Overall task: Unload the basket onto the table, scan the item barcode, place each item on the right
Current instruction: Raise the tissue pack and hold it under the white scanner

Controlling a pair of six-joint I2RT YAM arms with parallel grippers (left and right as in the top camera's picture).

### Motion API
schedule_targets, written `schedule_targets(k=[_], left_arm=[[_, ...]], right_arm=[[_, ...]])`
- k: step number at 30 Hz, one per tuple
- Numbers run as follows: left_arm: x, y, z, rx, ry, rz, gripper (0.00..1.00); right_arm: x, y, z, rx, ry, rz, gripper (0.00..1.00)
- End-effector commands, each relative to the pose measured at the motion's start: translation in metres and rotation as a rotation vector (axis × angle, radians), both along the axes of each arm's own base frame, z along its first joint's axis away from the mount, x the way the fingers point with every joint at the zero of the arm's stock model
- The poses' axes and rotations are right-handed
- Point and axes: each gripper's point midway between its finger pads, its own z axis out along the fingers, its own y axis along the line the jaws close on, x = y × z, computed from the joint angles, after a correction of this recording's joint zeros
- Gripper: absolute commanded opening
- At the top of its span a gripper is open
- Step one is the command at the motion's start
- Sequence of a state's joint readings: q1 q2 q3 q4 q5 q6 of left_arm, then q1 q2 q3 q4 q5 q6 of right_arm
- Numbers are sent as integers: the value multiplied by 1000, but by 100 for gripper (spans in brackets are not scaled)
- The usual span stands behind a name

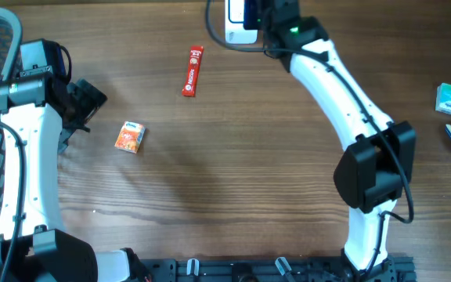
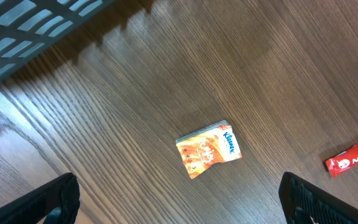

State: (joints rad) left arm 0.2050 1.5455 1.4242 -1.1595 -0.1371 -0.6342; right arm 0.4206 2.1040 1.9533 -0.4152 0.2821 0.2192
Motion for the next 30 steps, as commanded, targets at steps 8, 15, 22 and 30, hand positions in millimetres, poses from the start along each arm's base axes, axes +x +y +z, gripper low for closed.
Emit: schedule_targets(k=[8,15,22,30], left_arm=[[0,3,-2,8,9,8,100],[0,3,-2,8,8,8,100],[0,3,-2,8,8,8,100],[0,3,-2,8,9,8,100]], right_arm=[[23,-9,-25,-51,-28,-82,4],[41,-1,-50,14,-60,-110,5],[41,0,-70,16,-18,-119,4],[27,-49,-23,-12,-58,-298,4]])
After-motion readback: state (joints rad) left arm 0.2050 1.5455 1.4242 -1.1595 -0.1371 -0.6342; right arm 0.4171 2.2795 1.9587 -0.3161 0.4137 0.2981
